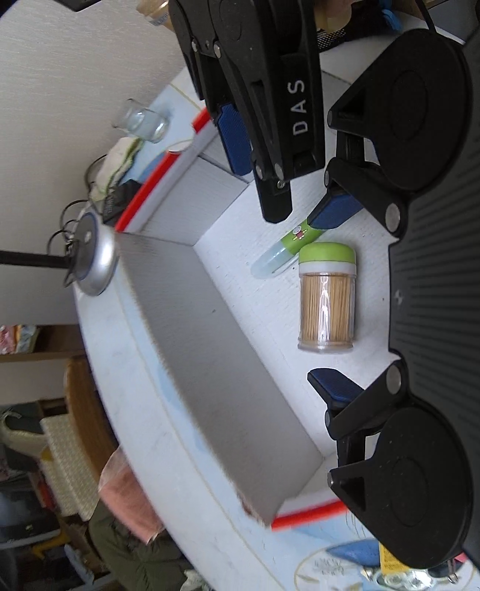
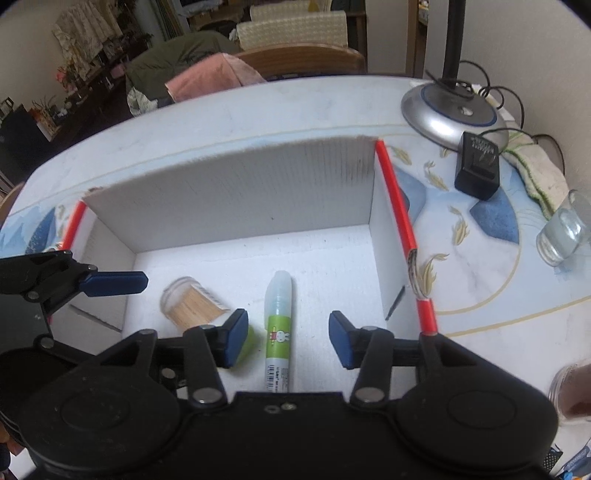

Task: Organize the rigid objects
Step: 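Lower both tools into the shoebox and open them, releasing jar and glue stick, then move both tools back over the pile of items, then grasp the clear capsule container with the left tool while the right tool grasps the pink figurine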

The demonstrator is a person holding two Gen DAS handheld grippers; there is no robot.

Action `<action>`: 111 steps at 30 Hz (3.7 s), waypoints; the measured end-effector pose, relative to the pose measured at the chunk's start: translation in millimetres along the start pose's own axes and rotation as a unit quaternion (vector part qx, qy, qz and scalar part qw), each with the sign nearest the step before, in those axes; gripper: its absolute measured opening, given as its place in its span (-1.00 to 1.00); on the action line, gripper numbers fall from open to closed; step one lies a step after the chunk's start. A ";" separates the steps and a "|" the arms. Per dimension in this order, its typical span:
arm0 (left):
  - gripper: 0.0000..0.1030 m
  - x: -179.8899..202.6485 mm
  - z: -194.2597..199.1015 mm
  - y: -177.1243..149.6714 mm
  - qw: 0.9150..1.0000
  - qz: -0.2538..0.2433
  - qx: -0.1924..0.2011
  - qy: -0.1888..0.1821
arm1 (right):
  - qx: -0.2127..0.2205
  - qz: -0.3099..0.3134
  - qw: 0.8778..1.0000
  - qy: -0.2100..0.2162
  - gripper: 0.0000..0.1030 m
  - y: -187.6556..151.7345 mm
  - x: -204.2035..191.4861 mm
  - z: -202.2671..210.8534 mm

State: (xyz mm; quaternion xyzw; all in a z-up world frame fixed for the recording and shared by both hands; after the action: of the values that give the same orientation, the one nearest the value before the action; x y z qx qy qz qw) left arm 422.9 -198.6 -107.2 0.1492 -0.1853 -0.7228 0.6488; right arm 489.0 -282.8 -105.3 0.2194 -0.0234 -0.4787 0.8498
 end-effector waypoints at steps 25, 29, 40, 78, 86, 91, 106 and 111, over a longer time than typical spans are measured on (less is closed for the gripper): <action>0.60 -35.2 121.9 -73.8 0.990 0.083 0.114 0.010 | 0.087 0.036 0.995 0.045 0.56 -40.4 -59.2 85.5; 0.60 -47.3 136.5 -92.0 0.988 0.088 0.128 0.015 | 0.109 0.048 0.991 0.053 0.67 -50.7 -77.4 97.3; 0.78 -102.1 163.4 -156.1 0.983 0.113 0.142 0.038 | 0.144 0.072 0.985 0.070 0.87 -84.2 -136.3 109.7; 1.00 -267.7 119.0 -283.2 0.977 0.168 0.126 0.047 | 0.048 0.152 0.984 0.082 0.76 -137.5 -332.0 -24.5; 1.00 -275.5 90.8 -274.4 0.980 0.162 0.109 0.029 | 0.014 0.139 0.987 0.079 0.70 -131.5 -341.1 -59.2; 0.98 -285.4 86.9 -274.3 0.978 0.175 0.116 0.021 | 0.003 0.149 0.986 0.077 0.62 -131.0 -349.7 -68.5; 0.41 -295.8 90.0 -274.3 0.974 0.182 0.132 -0.006 | -0.010 0.151 0.987 0.057 0.49 -128.7 -354.2 -83.2; 0.28 -295.8 90.7 -273.3 0.975 0.178 0.134 -0.005 | -0.010 0.154 0.987 0.052 0.44 -128.8 -355.8 -84.8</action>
State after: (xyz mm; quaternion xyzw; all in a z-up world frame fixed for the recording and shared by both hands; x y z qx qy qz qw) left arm 174.0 126.4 -160.3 0.1955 -0.3071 -0.5649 0.7405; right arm 214.3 -17.4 -172.2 0.2289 -0.0081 -0.3299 0.9158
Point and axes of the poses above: each gripper's, at about its wrist camera, not at the fingertips, and z roughly against the way its jaws point, x to its right, y to its top, the point moved 3 cm from there along -z, roughly the way its jaws point, and after that the axes turned 5 degrees about -x, right-handed, at the moved point
